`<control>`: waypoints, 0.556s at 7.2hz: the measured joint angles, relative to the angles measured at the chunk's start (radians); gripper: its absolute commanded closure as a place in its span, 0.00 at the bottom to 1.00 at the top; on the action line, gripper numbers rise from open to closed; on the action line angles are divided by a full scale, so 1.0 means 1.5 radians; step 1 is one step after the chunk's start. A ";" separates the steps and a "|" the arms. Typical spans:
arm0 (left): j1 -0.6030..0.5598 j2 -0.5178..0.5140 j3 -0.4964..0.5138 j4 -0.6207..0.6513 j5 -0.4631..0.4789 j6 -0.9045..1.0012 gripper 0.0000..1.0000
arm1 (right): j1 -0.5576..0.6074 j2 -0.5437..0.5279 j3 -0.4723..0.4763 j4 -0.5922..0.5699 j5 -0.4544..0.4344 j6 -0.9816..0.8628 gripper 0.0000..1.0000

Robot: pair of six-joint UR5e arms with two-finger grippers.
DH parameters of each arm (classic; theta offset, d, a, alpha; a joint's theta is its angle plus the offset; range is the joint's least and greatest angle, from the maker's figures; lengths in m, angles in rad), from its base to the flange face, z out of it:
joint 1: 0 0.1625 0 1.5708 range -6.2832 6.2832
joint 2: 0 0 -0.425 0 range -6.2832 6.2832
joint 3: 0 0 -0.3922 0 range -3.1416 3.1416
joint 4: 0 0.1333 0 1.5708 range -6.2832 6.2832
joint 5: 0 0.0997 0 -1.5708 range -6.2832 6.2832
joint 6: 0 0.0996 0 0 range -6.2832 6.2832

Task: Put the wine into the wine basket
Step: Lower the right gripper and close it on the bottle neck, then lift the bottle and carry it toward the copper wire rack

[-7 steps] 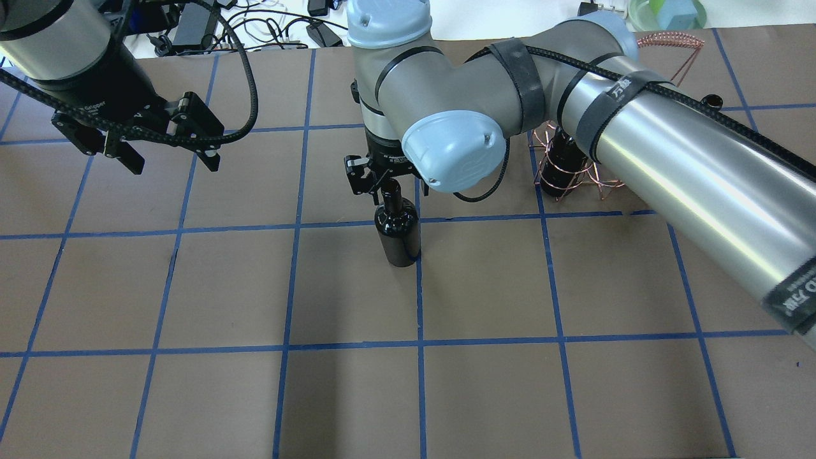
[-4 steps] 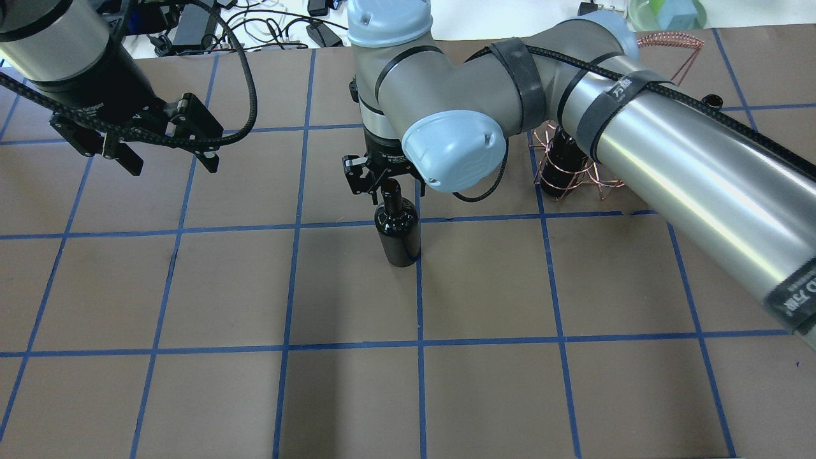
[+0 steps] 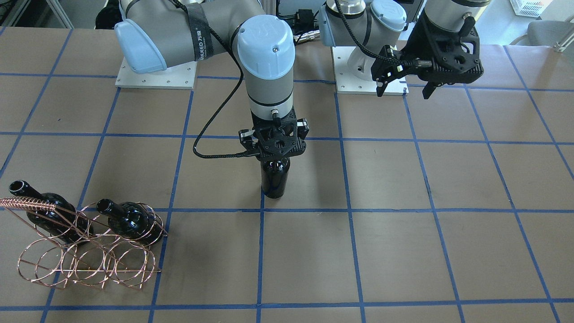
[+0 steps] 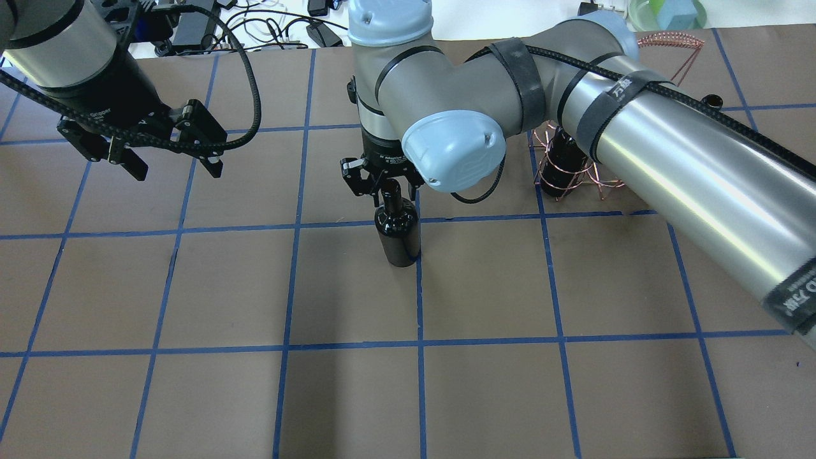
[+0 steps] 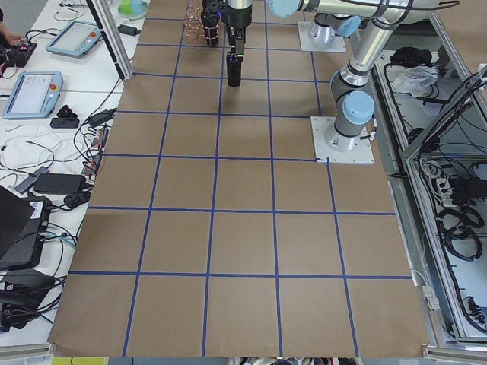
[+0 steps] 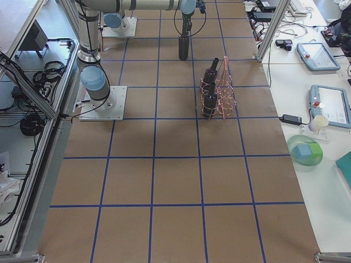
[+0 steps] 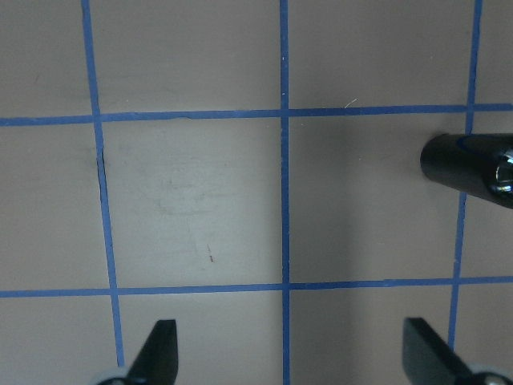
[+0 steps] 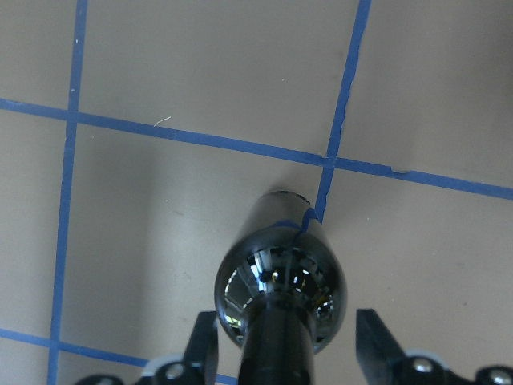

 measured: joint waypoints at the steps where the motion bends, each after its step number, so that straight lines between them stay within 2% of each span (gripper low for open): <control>1: 0.000 0.001 -0.001 0.001 0.000 0.000 0.00 | 0.000 0.000 0.000 0.000 0.000 -0.001 1.00; 4: 0.001 0.003 -0.001 0.002 0.000 0.000 0.00 | -0.001 -0.001 -0.008 0.008 -0.006 -0.015 1.00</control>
